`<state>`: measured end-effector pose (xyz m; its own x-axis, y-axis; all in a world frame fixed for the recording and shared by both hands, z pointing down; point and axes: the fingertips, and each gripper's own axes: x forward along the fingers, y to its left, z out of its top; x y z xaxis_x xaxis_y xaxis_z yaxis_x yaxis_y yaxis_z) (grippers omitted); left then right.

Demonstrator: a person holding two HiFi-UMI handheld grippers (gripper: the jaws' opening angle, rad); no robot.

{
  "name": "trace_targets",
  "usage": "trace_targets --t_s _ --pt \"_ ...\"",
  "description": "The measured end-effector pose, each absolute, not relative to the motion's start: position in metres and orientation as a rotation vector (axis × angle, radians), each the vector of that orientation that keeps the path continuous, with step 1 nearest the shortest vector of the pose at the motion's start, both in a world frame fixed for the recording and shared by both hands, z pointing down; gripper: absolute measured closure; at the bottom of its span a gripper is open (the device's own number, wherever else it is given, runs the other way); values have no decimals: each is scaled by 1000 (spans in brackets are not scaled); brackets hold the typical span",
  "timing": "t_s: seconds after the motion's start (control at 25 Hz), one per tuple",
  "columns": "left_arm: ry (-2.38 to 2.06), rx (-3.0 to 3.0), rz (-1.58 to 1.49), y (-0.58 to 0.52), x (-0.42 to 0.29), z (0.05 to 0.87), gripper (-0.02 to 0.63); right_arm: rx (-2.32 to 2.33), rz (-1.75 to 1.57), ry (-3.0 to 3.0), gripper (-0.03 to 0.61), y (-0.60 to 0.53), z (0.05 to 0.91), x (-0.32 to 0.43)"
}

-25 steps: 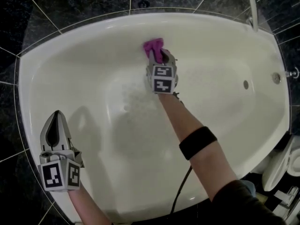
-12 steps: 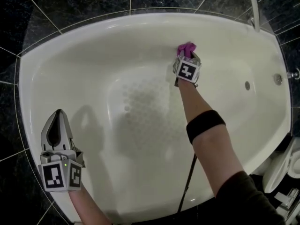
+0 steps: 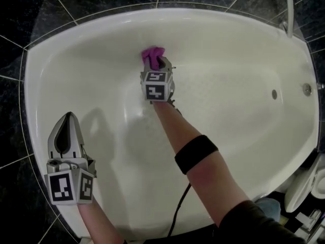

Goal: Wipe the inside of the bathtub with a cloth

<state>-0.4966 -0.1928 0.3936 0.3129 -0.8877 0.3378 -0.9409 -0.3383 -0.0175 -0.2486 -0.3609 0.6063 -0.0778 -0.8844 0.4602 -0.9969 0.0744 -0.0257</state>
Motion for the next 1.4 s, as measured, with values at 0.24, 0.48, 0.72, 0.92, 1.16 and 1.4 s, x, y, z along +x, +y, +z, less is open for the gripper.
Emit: trace_targets --t_s 0.24,0.48,0.72,0.92,1.16,1.4 --pt "-1713 2361 409 -191 -509 396 617 1526 407 -2266 474 -362 611 -390" --pt "-1707 2355 419 -189 -510 398 617 1346 387 -2315 474 -353 616 -422" --pt "-1676 2381 426 -189 -496 396 617 1628 323 -1991 472 -349 635 -219" --pt "-1643 2395 445 -186 -487 406 617 1906 412 -1477 472 -309 671 17" --pt "-1622 2434 488 -183 -470 403 617 1846 624 -1438 472 -275 728 33" --pt "-1636 2443 484 -183 -474 402 617 1653 559 -1679 476 -328 723 -89"
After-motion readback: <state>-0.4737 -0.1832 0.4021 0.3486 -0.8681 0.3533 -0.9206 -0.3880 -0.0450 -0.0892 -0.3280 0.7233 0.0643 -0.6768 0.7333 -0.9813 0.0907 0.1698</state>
